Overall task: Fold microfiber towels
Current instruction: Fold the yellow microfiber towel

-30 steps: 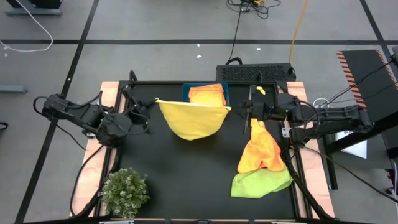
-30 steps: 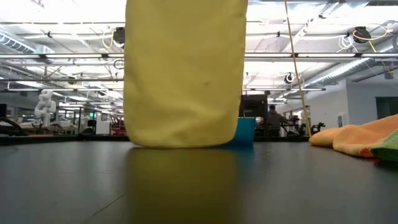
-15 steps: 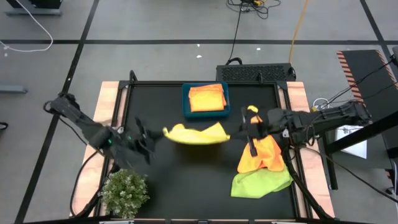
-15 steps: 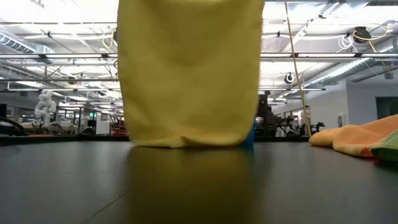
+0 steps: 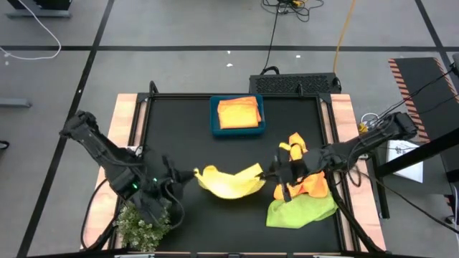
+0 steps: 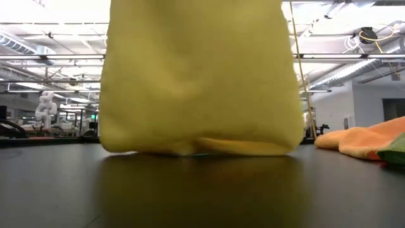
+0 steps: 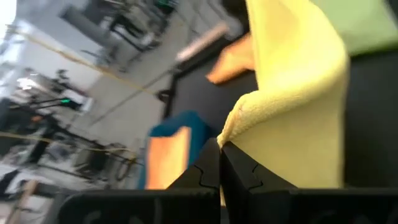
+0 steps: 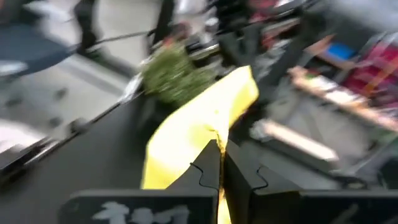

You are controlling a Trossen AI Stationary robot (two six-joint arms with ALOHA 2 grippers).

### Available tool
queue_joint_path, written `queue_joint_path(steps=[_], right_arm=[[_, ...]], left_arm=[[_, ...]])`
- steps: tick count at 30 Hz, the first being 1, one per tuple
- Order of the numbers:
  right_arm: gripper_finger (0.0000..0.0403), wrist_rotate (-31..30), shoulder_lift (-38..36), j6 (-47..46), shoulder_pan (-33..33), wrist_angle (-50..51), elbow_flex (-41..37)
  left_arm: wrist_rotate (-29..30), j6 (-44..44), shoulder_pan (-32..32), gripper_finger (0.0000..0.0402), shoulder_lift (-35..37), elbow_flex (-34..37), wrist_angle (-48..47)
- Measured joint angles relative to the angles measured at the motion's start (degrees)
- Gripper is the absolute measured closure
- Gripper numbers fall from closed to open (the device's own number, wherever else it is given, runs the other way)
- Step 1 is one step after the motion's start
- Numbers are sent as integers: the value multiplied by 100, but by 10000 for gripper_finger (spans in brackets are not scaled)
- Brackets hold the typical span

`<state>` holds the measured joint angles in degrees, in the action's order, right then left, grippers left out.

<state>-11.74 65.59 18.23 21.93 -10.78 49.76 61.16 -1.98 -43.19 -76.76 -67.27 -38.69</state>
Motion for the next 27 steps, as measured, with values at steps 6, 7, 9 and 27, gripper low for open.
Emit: queue_joint_path(steps=[6, 7, 9, 27], right_arm=[[403, -741, -645, -193, -709, -54, 2], [403, -743, -717, -249, -856, -46, 2], [403, -612, -854, -281, -1156, -21, 2], [403, 1203, -925, -606, -2501, 377, 7]], left_arm=[[710, 505, 471, 401, 756, -76, -57], [728, 594, 616, 401, 889, -76, -62], [692, 826, 926, 400, 1160, -76, -64], [-159, 1634, 1959, 401, 1688, 328, 395]])
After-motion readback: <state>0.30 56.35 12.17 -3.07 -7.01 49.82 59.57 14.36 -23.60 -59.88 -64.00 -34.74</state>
